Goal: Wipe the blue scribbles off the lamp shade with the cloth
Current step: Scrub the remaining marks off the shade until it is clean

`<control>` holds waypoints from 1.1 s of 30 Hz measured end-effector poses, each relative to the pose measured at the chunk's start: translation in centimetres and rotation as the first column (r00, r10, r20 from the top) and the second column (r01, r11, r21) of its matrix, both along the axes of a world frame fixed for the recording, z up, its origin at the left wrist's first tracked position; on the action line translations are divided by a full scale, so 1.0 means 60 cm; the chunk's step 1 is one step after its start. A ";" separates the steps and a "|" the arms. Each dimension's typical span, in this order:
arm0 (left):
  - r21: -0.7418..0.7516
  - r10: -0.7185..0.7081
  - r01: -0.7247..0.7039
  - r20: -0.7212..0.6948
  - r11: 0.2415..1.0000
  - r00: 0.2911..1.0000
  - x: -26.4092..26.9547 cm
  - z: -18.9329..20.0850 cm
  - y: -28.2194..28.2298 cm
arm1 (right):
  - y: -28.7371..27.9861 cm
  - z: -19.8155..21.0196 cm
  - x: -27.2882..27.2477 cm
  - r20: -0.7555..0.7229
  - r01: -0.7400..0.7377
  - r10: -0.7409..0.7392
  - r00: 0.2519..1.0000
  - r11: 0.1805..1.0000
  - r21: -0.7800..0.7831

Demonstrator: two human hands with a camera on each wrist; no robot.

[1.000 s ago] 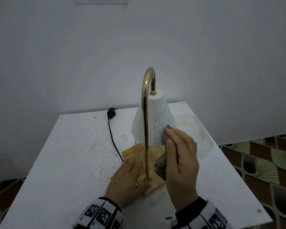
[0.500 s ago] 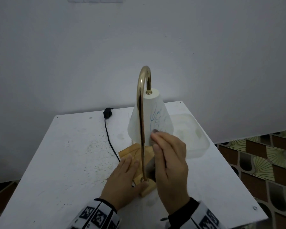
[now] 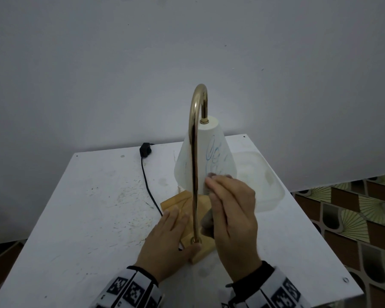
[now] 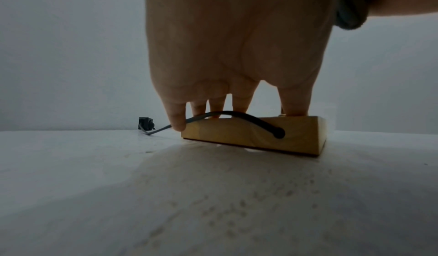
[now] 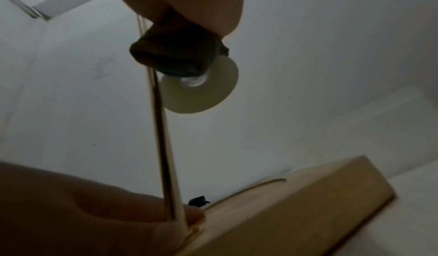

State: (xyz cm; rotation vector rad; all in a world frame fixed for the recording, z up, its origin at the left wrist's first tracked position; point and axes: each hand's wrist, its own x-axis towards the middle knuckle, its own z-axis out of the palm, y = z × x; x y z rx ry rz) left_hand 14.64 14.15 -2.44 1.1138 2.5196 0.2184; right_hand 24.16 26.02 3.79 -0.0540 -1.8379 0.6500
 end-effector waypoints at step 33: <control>-0.014 -0.004 0.004 -0.024 1.000 1.000 0.004 0.009 0.005 | 0.019 0.040 -0.009 0.012 0.001 0.001 1.000 0.978 -0.210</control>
